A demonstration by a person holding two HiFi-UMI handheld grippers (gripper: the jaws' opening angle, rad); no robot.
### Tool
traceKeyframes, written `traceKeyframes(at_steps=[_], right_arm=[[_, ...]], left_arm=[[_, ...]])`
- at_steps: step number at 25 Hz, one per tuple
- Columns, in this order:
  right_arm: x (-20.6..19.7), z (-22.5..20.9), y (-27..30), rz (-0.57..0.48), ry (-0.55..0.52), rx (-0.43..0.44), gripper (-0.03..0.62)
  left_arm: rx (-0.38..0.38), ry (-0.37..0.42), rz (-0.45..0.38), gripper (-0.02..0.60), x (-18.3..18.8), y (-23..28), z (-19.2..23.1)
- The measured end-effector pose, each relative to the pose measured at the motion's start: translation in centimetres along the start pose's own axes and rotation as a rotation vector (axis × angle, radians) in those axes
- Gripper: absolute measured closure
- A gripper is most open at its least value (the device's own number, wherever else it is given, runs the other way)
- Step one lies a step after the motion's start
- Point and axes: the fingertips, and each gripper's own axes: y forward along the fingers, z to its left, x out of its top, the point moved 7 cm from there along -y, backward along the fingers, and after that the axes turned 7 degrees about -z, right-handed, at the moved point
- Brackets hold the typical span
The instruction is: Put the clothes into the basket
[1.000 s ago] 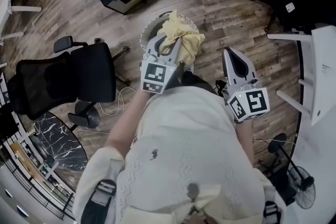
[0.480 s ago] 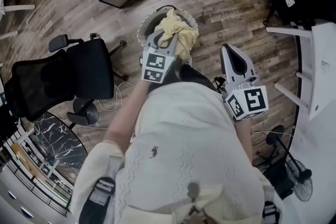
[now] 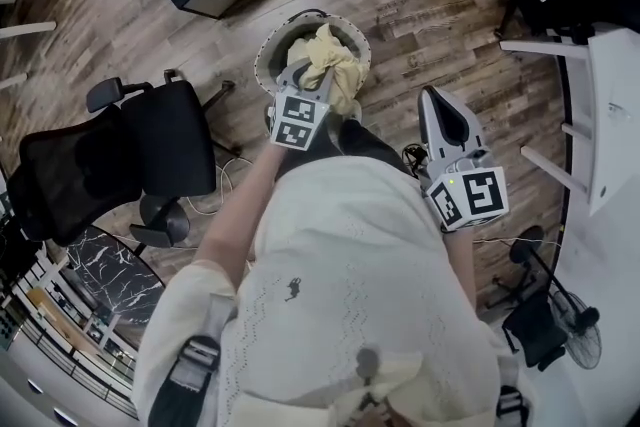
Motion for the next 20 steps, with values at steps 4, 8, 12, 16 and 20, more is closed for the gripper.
traceKeyframes(at_steps=[4, 8, 12, 16, 20], right_arm=[[-0.3, 0.0, 0.0, 0.005, 0.006, -0.014, 0.586], [-0.5, -0.3, 0.3, 0.011, 0.011, -0.023, 0.586], [-0.9, -0.3, 0.6, 0.017, 0.013, -0.026, 0.586], [-1.3, 0.0, 1.4, 0.036, 0.017, -0.02, 0.586], [-1.7, 0.5, 2.1, 0.047, 0.027, -0.017, 0.586]], left_arm=[[-0.012, -0.013, 0.048, 0.468, -1.5, 1.1, 0.4], [-0.025, -0.001, 0.076, 0.468, -2.7, 2.4, 0.6], [-0.046, -0.007, 0.134, 0.468, -4.5, 3.5, 0.7], [-0.073, 0.004, 0.185, 0.469, -5.7, 5.0, 1.1], [-0.106, 0.037, 0.247, 0.468, -7.0, 6.3, 1.5]])
